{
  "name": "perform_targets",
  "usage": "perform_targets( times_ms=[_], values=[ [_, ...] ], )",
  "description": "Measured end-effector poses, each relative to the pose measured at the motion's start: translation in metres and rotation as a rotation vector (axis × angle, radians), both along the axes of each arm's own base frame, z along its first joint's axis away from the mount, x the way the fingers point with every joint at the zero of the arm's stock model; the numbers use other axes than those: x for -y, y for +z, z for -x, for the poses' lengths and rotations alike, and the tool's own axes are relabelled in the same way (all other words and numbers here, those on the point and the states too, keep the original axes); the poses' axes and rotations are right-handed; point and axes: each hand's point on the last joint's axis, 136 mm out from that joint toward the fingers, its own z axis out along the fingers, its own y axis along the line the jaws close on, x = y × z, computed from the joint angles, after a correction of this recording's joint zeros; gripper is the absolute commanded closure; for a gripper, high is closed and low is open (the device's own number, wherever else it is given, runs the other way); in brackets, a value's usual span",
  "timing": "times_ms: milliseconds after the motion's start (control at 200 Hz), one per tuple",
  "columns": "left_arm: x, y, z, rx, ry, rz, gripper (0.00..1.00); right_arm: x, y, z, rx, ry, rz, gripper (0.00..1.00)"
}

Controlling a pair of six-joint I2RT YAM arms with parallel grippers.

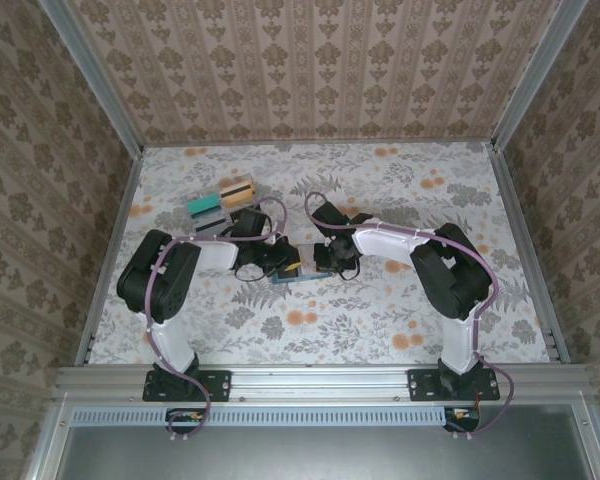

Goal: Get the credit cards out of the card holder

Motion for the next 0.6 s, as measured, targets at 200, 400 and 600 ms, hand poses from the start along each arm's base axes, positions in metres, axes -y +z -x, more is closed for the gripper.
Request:
perform_targets(
  times_ms=[200, 400, 600],
  values=[
    [-0.008, 0.005, 0.002, 0.027, -0.008, 0.006, 1.00, 0.001, 0.000, -0.001, -0.005, -0.009, -0.008, 0.81],
    [-0.020, 0.012, 0.007, 0.045, -0.028, -0.017, 1.00, 0.001, 0.007, -0.001, -0.013, -0.023, -0.054, 0.72],
    [-0.043, 0.025, 0.014, 0.067, -0.050, -0.082, 1.00, -0.004, 0.045, -0.001, 0.045, -0.021, -0.170, 0.61]
  ],
)
